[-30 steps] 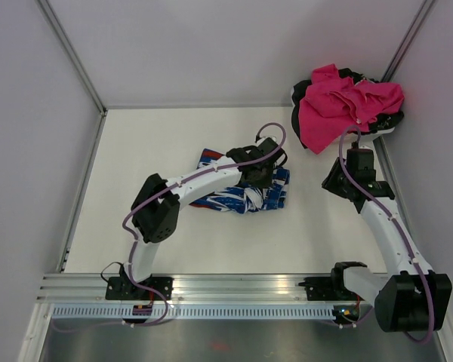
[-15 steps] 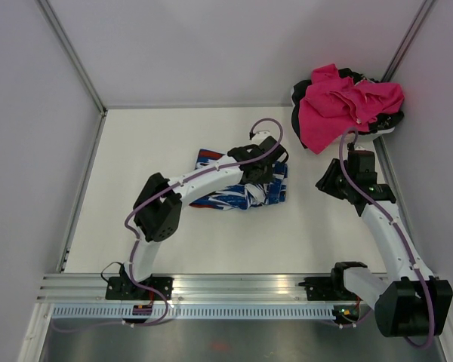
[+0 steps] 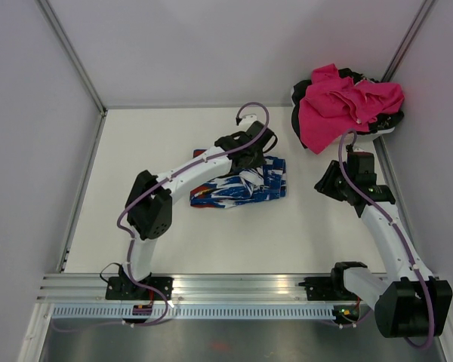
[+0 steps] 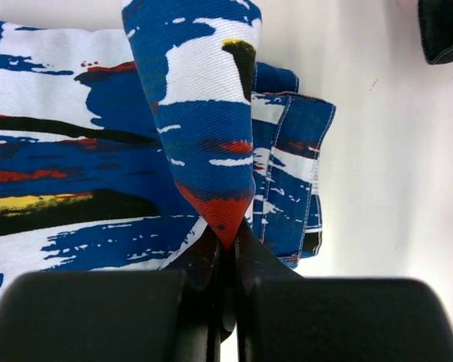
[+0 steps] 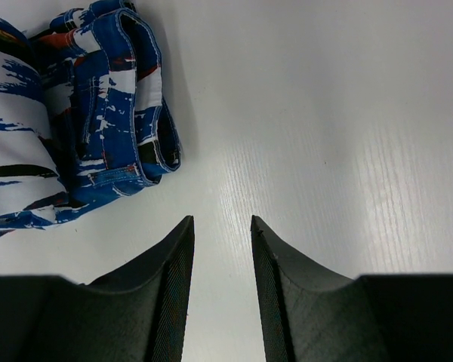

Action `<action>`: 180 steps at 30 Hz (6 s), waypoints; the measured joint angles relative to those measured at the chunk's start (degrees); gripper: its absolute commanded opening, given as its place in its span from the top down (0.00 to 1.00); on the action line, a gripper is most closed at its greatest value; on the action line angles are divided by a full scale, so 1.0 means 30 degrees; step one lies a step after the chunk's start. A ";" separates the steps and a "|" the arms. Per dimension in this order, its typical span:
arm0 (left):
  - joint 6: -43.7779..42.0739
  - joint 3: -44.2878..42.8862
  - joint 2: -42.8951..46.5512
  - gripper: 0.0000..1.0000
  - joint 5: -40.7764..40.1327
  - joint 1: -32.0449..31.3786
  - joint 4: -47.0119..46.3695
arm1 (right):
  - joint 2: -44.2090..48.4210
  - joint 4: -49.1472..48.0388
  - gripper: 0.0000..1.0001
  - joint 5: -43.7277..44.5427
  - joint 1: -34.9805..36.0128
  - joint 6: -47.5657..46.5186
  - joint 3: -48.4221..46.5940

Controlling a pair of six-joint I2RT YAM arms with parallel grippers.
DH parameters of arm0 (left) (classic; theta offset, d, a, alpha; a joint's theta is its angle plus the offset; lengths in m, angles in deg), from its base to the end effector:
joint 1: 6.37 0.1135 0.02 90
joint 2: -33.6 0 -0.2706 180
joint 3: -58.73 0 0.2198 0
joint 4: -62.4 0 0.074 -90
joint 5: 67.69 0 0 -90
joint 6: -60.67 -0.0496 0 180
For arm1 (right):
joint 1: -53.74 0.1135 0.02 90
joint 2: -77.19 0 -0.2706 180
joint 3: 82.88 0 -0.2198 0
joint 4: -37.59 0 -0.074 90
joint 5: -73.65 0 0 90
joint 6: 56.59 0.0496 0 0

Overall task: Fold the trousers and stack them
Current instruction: Fold the trousers, then neatly place the folded trousers to the corner

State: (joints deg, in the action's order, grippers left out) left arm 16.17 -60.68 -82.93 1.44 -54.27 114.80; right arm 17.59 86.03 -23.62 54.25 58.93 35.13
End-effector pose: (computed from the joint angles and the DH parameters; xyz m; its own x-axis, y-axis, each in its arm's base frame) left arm 0.3071 -0.3135 0.2751 -0.7413 -0.1736 -0.6483 0.0135 0.9619 -0.2731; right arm 0.1881 0.0080 0.2674 -0.6913 0.4212 -0.5871 0.2229 0.8972 0.3812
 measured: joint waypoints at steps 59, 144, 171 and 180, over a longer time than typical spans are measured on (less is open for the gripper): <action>0.0066 1.7529 0.8357 0.98 1.1562 0.8692 -1.0280 | -0.9078 -0.5493 1.00 -0.3920 0.5792 0.0933 -0.2718; -0.4036 2.0393 1.3923 0.00 1.0542 0.8437 -0.7686 | -0.2871 -0.2251 0.15 -0.2528 0.5967 -0.0612 -0.2732; -0.6105 1.5045 0.4976 0.33 1.1387 1.1169 -1.0091 | -1.1686 -0.9435 0.24 0.1989 0.5989 0.1260 -0.2178; -0.5508 1.3843 0.3198 0.98 1.2495 1.1176 -1.0018 | -1.0754 -0.8670 0.13 0.2506 0.5931 0.1508 -0.1741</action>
State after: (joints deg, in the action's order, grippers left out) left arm -0.36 -19.15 -73.34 38.93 -20.74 84.74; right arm -14.67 60.02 -16.10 72.04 63.45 29.90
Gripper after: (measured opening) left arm 0.065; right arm 0.850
